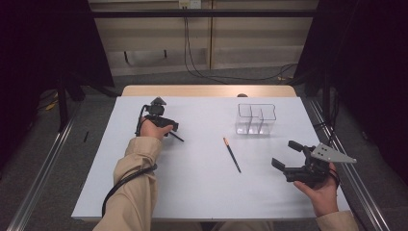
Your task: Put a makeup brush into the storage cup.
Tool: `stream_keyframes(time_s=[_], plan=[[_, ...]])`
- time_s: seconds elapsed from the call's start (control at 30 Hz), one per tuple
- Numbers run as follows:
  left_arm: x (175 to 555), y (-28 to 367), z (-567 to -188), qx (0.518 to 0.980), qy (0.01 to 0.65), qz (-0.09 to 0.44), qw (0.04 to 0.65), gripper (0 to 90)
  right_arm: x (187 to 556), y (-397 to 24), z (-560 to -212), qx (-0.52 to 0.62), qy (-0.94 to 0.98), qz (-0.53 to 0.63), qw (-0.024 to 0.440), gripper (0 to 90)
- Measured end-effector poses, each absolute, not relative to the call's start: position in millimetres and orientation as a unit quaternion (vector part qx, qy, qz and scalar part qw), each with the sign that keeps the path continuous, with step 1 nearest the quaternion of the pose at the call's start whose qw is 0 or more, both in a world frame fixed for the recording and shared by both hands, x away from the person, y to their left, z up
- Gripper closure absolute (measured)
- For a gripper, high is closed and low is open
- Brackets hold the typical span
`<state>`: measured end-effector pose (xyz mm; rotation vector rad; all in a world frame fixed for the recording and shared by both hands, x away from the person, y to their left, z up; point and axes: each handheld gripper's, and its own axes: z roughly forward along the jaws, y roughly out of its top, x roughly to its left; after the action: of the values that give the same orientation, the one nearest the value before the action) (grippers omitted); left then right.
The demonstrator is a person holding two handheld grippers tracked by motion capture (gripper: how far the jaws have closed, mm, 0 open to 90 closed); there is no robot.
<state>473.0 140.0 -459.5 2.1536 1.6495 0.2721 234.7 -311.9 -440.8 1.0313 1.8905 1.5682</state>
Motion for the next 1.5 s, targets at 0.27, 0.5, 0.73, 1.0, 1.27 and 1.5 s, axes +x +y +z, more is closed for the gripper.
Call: stream_keyframes(time_s=[0.27, 0.5, 0.73, 1.0, 1.27, 1.5], plan=[[473.9, 135.1, -460.9, 0.777, 0.590, 0.104, 0.192, 11.9, 234.8, -312.5, -441.1, 0.379, 0.689, 0.572, 0.236, 4.0], [473.3, 130.8, -461.4, 0.787, 0.579, 0.105, 0.182, 18.1, 235.4, -312.8, -441.5, 0.378, 0.690, 0.571, 0.235, 4.2], [472.5, 132.3, -459.3, 0.799, 0.566, 0.110, 0.169, 26.4, 235.6, -314.0, -441.5, 0.380, 0.688, 0.572, 0.235, 4.1], [470.4, 135.0, -455.6, 0.808, 0.558, 0.104, 0.162, 42.4, 235.8, -313.0, -441.6, 0.379, 0.689, 0.571, 0.235, 4.2], [468.7, 138.2, -453.1, 0.810, 0.557, 0.091, 0.159, 55.8, 236.2, -312.9, -441.7, 0.378, 0.689, 0.572, 0.235, 4.2], [468.2, 136.3, -450.1, 0.813, 0.560, 0.075, 0.138, 66.3, 236.5, -312.7, -441.9, 0.378, 0.690, 0.571, 0.234, 4.2]])
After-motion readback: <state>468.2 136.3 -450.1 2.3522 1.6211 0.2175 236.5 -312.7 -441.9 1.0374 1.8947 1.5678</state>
